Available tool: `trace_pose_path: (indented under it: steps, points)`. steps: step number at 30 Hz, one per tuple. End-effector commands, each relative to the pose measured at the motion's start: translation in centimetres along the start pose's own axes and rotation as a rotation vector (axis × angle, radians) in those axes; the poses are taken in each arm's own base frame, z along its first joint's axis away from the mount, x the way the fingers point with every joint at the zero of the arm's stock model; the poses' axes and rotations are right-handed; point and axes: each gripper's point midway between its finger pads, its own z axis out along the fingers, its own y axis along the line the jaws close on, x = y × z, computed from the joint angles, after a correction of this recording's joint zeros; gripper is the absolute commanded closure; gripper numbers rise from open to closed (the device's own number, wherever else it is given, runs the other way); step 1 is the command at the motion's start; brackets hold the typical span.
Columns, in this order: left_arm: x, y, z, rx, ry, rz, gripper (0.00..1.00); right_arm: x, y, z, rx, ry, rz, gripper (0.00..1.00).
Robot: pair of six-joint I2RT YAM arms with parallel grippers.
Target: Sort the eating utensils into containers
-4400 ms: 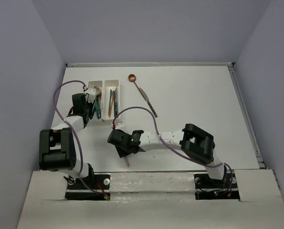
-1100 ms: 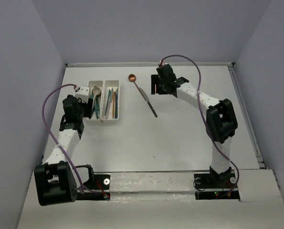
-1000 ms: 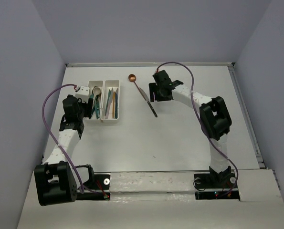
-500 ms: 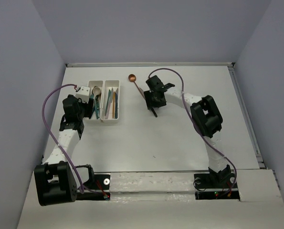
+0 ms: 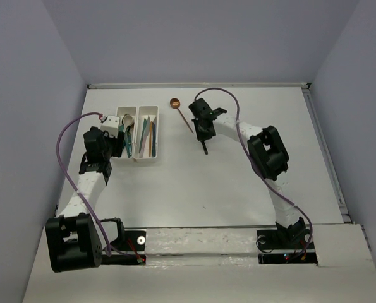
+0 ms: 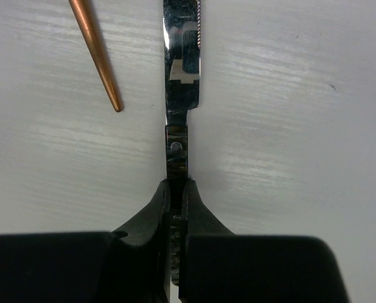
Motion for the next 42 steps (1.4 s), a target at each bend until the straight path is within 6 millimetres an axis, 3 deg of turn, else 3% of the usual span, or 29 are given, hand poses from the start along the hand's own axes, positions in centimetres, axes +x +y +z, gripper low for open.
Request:
trace_pose_path:
  steps: [1,2,4,5,6,7,9,10,11,12,15,16,17,18,19,20,21,23,24,32,36,38,42]
  points:
    - [-1.1,0.4,-0.2,-0.013,-0.048,0.004,0.24,0.5,-1.5,-0.7,0.08,-0.026,0.062,1.0]
    - [-1.1,0.4,-0.3,-0.012,-0.05,0.004,0.24,0.3,-1.9,-1.4,0.097,-0.043,0.083,1.0]
    - [-1.1,0.3,-0.3,-0.007,-0.051,0.004,0.24,-2.7,-2.0,-4.7,0.077,-0.161,0.16,1.0]
    - [-1.1,0.3,-0.3,-0.007,-0.05,0.004,0.24,-2.7,-1.5,-5.6,0.055,-0.188,0.181,1.0]
    - [-1.0,0.3,-0.2,-0.006,-0.048,0.003,0.24,-3.5,-0.5,-7.0,0.017,-0.236,0.19,1.0]
    - [-1.0,0.3,-0.2,-0.006,-0.047,0.003,0.24,-6.6,0.8,-10.5,-0.07,-0.365,0.227,1.0]
    - [-1.1,0.2,-0.2,-0.006,-0.05,0.004,0.24,-7.9,2.7,-13.1,-0.147,-0.451,0.245,1.0]
    - [-1.1,0.3,-0.2,-0.007,-0.05,0.003,0.24,-9.4,5.2,-15.5,-0.231,-0.532,0.247,1.0]
    - [-1.1,0.3,-0.2,-0.007,-0.05,0.001,0.24,-10.0,6.7,-16.5,-0.279,-0.564,0.25,1.0]
    - [-1.1,0.3,-0.2,-0.008,-0.049,0.002,0.24,-10.9,9.6,-17.7,-0.368,-0.61,0.254,1.0]
    - [-1.1,0.4,-0.3,-0.014,-0.051,0.001,0.24,-12.2,13.3,-18.0,-0.482,-0.635,0.306,1.0]
    - [-1.2,0.5,-0.4,-0.016,-0.053,0.003,0.24,-12.9,15.8,-17.8,-0.573,-0.624,0.339,1.0]
    - [-1.2,0.5,-0.4,-0.017,-0.055,0.003,0.24,-13.7,16.6,-19.2,-0.626,-0.641,0.331,1.0]
    - [-1.2,0.4,-0.5,-0.016,-0.057,0.003,0.24,-13.0,18.3,-17.1,-0.67,-0.581,0.346,1.0]
    - [-1.3,0.5,-0.5,-0.019,-0.059,0.003,0.24,-13.2,19.0,-16.4,-0.686,-0.567,0.354,1.0]
    - [-1.2,0.5,-0.5,-0.018,-0.058,0.003,0.24,-13.9,20.5,-17.2,-0.725,-0.577,0.354,1.0]
    - [-1.3,0.5,-0.5,-0.017,-0.061,0.004,0.24,-12.9,21.9,-15.2,-0.728,-0.536,0.356,1.0]
    - [-1.2,0.4,-0.5,-0.013,-0.059,0.005,0.24,-13.0,23.4,-14.8,-0.75,-0.525,0.368,1.0]
    - [-1.2,0.4,-0.5,-0.015,-0.059,0.004,0.24,-12.0,24.3,-13.4,-0.746,-0.5,0.367,1.0]
    - [-1.2,0.2,-0.4,-0.002,-0.06,0.005,0.23,-10.5,24.4,-10.5,-0.712,-0.473,0.446,1.0]
    - [-1.2,0.2,-0.4,-0.002,-0.06,0.006,0.23,-10.1,25.2,-10.3,-0.733,-0.442,0.407,0.65]
    - [-1.2,0.1,-0.4,0.001,-0.059,0.006,0.23,-9.9,25.1,-10.4,-0.729,-0.436,0.399,0.6]
    - [-1.2,0.0,-0.4,0.006,-0.059,0.009,0.23,-11.0,23.7,-13.0,-0.692,-0.496,0.347,0.49]
